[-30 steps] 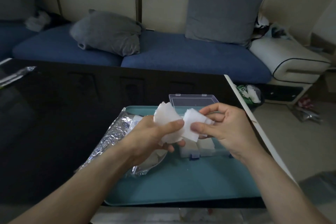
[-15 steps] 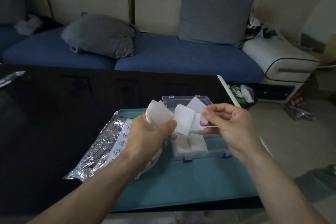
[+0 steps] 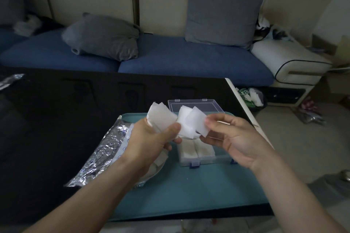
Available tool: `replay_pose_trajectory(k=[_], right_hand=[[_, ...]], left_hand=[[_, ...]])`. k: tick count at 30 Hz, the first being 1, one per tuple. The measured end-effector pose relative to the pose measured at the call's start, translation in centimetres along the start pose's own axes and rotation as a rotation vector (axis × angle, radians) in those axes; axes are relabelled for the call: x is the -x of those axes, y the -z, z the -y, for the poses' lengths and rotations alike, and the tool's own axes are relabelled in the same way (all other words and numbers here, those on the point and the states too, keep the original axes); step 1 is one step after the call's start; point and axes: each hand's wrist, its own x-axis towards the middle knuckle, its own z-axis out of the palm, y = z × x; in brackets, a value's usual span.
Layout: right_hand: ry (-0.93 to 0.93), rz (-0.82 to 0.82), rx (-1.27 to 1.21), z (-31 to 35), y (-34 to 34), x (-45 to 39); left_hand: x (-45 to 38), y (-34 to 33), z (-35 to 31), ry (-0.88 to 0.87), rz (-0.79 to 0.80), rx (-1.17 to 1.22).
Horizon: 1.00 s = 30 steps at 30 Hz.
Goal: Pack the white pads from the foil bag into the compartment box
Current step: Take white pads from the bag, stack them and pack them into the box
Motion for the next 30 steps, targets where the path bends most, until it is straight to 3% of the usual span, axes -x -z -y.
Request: replay_pose_trajectory(k=[11, 14, 17, 20, 30], right_hand=[[0.105, -0.227, -0.113, 0.0, 0.0, -0.6], [0.204, -0.153, -0.141, 1.0, 1.4, -0.5], [0.245, 0.062, 0.181, 1.2, 2.3, 0.3], [0.285, 0.063, 0.557, 0.3, 2.2, 0.2], [0.388, 0.061, 0.682, -0.5, 2.0, -0.6]], left_hand=[[0.2, 0.5, -0.2, 0.036, 0.023, -0.135], [0.3, 0.9, -0.5, 0.029, 0.005, -0.245], [0.5, 1.1, -0.9, 0.002, 0.045, -0.403], [0.6, 0.9, -0.9, -0.008, 0.141, -0.519], [0.8, 0.4, -0.9, 0.011, 0.261, -0.513]])
